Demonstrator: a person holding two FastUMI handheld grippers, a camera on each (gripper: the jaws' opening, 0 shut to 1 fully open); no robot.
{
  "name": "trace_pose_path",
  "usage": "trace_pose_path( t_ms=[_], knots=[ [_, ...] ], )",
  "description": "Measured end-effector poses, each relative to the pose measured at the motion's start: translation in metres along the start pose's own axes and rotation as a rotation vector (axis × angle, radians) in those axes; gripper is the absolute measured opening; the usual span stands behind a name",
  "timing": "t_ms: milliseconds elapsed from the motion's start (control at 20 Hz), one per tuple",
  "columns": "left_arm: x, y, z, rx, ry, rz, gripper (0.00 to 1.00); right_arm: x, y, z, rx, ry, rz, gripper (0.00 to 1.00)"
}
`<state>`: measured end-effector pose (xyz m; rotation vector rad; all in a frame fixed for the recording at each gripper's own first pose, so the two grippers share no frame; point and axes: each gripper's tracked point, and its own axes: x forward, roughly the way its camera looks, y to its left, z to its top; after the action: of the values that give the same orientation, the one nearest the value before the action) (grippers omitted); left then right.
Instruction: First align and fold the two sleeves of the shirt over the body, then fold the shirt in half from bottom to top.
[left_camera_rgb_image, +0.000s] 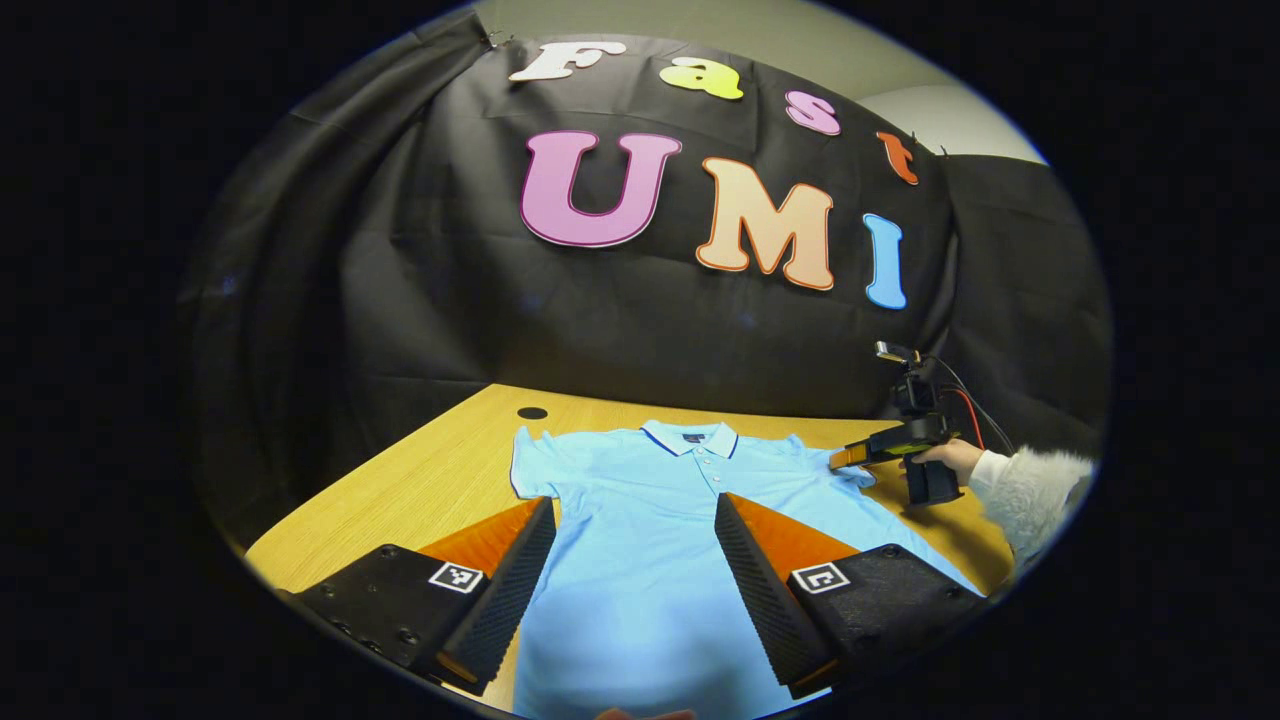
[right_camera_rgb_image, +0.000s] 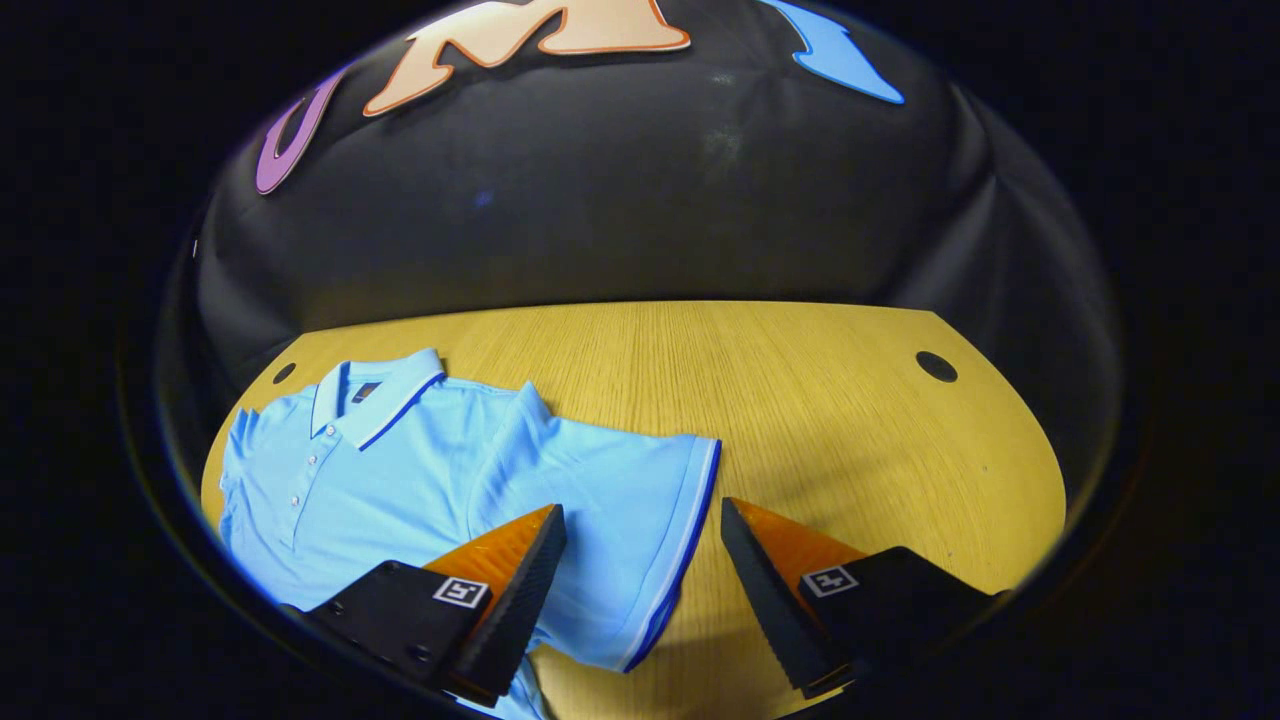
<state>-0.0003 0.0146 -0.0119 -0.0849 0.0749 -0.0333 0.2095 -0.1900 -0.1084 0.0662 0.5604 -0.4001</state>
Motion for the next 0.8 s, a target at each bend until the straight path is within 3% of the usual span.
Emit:
trace_pose_path(
  t_ms=[100, 150, 300, 350, 400, 500, 650, 800],
  knots=[
    [0.000, 0.000, 0.000, -0.001, 0.006, 0.002, 0.96, 0.000, 0.002, 0.000, -0.009, -0.006, 0.012, 0.90],
    [0.000, -0.001, 0.001, -0.001, 0.003, 0.001, 0.95, 0.000, 0.002, 0.000, -0.013, -0.007, 0.017, 0.93],
    [-0.002, -0.001, 0.002, 0.004, -0.002, 0.001, 0.96, -0.001, 0.004, -0.002, -0.013, -0.004, 0.033, 0.87],
    [-0.002, -0.001, 0.003, 0.004, 0.000, 0.002, 0.96, -0.001, 0.006, -0.002, -0.014, -0.004, 0.038, 0.74],
    [-0.003, -0.001, 0.001, 0.006, 0.003, 0.002, 0.96, -0.001, 0.010, -0.003, -0.012, -0.001, 0.048, 0.69],
    [-0.005, -0.002, 0.005, 0.009, -0.005, 0.001, 0.96, -0.003, 0.014, -0.005, -0.002, 0.007, 0.059, 0.50],
    [-0.006, -0.003, 0.008, 0.010, -0.012, -0.004, 0.96, -0.007, 0.019, -0.006, 0.029, 0.033, 0.072, 0.14],
    [-0.007, -0.005, 0.006, 0.009, -0.006, -0.009, 0.95, -0.007, 0.020, -0.008, 0.008, 0.029, 0.059, 0.05]
  ],
)
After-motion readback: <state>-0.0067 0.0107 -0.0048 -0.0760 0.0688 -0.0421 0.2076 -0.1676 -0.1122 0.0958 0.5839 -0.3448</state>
